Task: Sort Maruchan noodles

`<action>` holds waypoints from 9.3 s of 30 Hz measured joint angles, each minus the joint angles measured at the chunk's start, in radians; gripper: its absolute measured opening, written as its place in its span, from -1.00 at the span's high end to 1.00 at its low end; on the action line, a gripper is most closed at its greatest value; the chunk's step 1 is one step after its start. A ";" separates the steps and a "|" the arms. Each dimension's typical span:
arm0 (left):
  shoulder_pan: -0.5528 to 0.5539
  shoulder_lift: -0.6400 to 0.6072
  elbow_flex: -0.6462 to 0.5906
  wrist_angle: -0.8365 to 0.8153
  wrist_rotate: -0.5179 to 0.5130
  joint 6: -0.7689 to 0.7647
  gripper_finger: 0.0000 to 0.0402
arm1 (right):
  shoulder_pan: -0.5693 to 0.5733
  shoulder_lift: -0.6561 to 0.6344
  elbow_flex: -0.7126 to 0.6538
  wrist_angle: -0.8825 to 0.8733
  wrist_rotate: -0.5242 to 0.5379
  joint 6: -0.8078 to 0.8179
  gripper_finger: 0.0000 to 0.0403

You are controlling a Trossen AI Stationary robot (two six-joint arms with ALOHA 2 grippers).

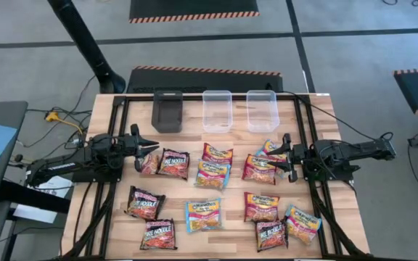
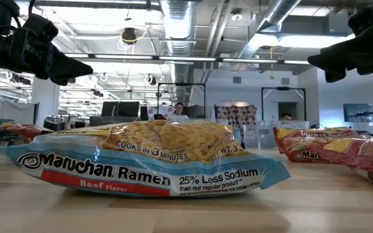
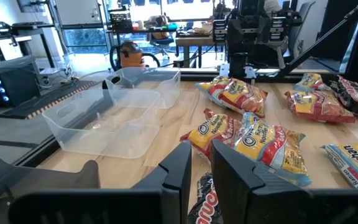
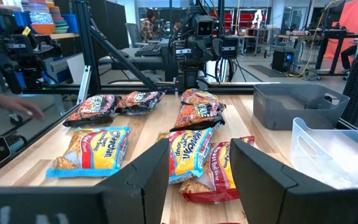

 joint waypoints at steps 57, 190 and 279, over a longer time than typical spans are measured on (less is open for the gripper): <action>0.000 0.000 0.000 0.003 -0.020 -0.042 0.74 | 0.000 0.000 -0.002 0.293 0.080 0.054 0.05; 0.000 0.001 0.000 0.003 -0.022 -0.195 0.74 | -0.099 1.745 0.785 0.297 -0.166 0.247 0.66; 0.000 0.001 0.000 0.003 -0.023 -0.221 0.74 | -0.893 1.151 0.784 -0.207 0.182 -0.932 0.96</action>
